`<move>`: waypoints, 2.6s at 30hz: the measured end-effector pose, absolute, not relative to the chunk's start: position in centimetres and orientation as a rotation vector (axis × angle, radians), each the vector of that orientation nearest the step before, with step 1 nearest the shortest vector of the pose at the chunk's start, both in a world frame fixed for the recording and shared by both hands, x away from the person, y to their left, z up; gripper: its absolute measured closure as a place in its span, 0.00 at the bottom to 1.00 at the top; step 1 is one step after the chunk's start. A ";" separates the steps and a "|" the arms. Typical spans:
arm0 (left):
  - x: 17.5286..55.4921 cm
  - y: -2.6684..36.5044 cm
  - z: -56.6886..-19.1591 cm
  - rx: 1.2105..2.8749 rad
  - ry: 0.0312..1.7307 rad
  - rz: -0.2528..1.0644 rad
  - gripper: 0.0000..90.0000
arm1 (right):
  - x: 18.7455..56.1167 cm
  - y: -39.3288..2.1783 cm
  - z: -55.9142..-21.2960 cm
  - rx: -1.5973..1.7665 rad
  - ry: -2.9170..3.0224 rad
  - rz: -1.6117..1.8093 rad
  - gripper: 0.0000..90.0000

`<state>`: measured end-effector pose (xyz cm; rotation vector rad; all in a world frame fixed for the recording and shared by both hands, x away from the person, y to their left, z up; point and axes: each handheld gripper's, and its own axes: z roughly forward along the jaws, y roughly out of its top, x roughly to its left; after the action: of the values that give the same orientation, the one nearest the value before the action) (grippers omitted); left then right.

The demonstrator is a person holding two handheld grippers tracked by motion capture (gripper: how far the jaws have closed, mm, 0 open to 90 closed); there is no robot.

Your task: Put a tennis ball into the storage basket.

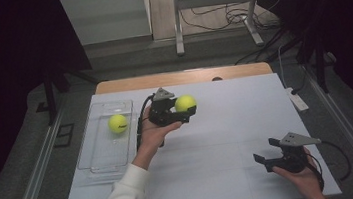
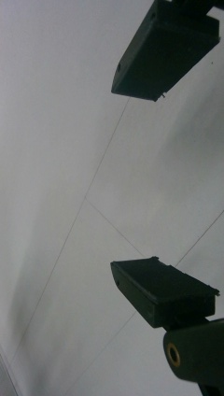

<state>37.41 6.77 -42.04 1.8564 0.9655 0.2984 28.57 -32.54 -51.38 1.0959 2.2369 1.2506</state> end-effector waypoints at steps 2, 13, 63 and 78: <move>37.2 7.0 -42.0 1.855 0.961 0.302 0.30 | 28.6 -32.5 -51.4 1.096 2.238 1.250 0.15; 36.5 8.1 -41.9 1.835 0.976 0.315 0.30 | 28.5 -32.5 -51.4 1.097 2.239 1.247 0.15; 33.3 13.0 -41.8 1.763 1.027 0.398 0.30 | 28.5 -32.5 -51.4 1.103 2.232 1.240 0.15; 33.0 14.5 -42.1 1.729 1.056 0.401 0.30 | 28.5 -32.5 -51.4 1.107 2.233 1.235 0.15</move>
<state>32.98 14.46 -42.07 1.7286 1.0556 0.4013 28.47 -32.49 -51.41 1.1069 2.2325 1.2348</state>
